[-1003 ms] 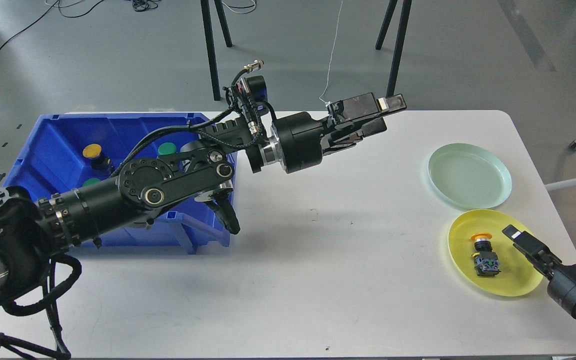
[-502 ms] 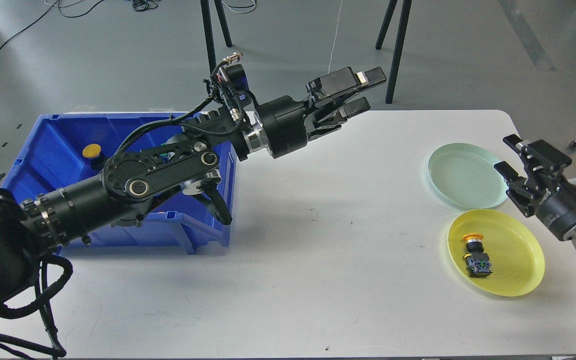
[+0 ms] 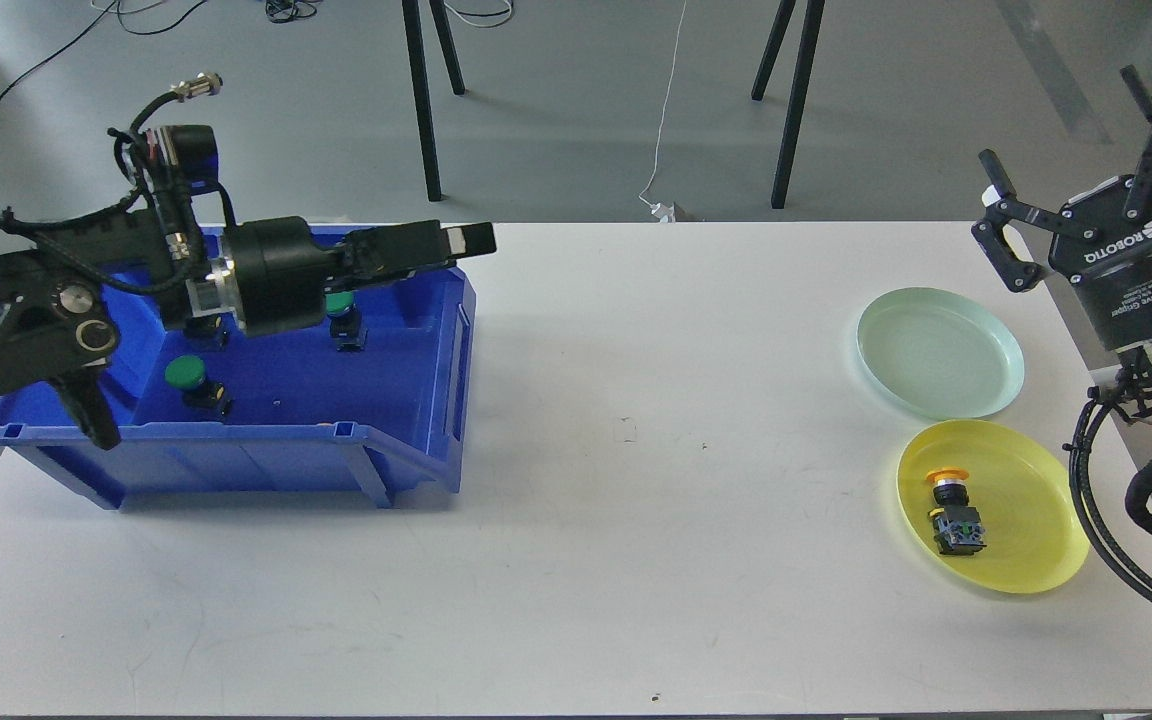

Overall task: Pass button and place on color plate
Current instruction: 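Raise the right gripper and swing the left gripper back over the bin, then grasp a green-capped button in the bin with the left gripper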

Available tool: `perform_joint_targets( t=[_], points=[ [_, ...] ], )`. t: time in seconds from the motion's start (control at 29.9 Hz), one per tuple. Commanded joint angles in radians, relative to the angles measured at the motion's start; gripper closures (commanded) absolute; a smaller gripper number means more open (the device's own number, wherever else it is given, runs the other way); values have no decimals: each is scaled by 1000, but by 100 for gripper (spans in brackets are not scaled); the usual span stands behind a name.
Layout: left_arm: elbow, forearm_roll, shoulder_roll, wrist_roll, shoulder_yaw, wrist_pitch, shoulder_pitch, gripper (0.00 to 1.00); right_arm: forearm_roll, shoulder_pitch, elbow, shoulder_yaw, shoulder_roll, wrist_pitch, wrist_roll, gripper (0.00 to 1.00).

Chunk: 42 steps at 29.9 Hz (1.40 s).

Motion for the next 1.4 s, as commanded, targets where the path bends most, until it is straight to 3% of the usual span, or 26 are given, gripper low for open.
perform_joint_targets(
  t=[0.0, 0.1, 0.33, 0.54, 1.17, 1.27, 1.37],
  points=[
    [15, 133, 113, 0, 107, -40, -96, 9, 0, -16, -25, -5, 2, 0, 0, 3],
    [93, 228, 114, 0, 152, -99, -124, 9, 0, -27, -34, -5, 10, 0, 0, 3],
    [380, 249, -71, 0, 333, -70, -119, 10, 0, -34, -34, -5, 11, 0, 0, 3],
    [535, 250, -159, 0, 471, -88, -107, 10, 0, -59, -34, -2, 11, 0, 0, 3],
    [650, 255, -168, 0, 482, -85, 10, 13, 2, -79, -30, -2, 11, 0, 0, 3],
    [666, 255, -168, 0, 477, -84, 20, 19, 2, -79, -31, -3, 11, 0, 0, 3],
    [681, 253, -179, 0, 470, -81, 29, 39, 2, -79, -33, -5, 11, 0, 0, 3]
  ],
)
